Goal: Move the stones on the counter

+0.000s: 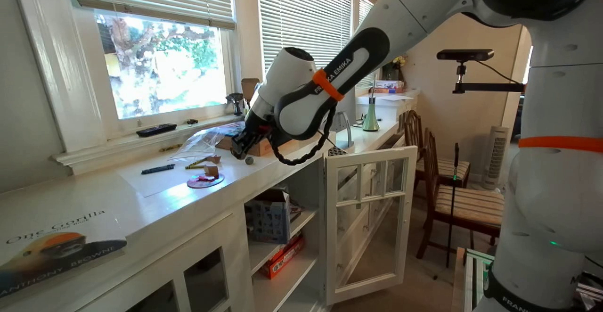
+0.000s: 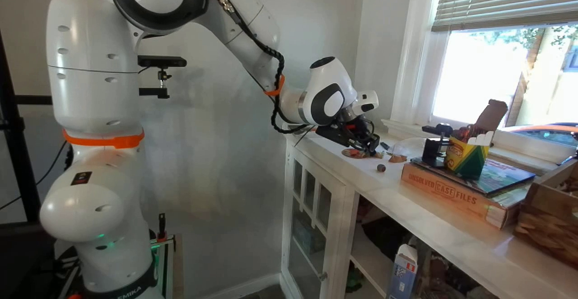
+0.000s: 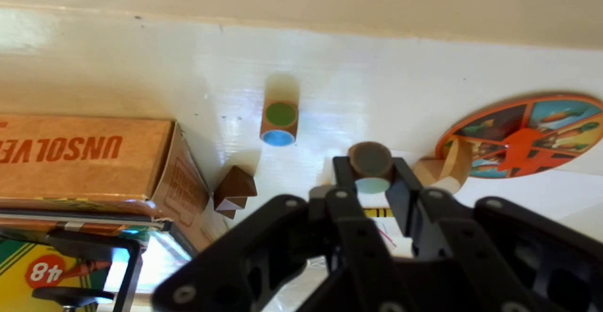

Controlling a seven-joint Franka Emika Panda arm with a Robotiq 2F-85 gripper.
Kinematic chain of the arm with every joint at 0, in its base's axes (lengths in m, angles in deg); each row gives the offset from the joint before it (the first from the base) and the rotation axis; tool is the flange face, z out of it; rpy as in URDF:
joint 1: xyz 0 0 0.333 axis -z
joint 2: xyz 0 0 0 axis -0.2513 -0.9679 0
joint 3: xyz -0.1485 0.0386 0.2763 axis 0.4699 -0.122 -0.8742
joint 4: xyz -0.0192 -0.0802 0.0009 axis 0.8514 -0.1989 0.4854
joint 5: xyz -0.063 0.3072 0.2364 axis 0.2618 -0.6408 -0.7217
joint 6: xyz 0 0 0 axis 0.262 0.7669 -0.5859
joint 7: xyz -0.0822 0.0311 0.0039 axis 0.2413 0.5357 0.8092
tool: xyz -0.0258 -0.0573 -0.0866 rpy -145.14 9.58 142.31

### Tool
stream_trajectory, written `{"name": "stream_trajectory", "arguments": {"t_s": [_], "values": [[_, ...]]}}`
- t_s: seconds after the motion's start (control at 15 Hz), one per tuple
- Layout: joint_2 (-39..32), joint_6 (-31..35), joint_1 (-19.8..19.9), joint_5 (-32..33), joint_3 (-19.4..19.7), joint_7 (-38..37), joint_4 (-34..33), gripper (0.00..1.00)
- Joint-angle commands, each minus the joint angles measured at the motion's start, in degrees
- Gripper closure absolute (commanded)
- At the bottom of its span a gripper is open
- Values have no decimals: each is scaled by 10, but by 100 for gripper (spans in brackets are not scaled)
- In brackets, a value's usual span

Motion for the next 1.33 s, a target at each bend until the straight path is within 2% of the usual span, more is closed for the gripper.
{"name": "stream_trajectory", "arguments": {"t_s": [0.0, 0.27, 0.4, 1.27], "values": [[-20, 10, -4, 15, 2, -24, -12, 45], [-27, 9, -7, 24, 5, -39, -18, 13], [-28, 9, -7, 29, 6, -46, -21, 1], [3, -53, 1, 43, 31, -95, -7, 0]]}}
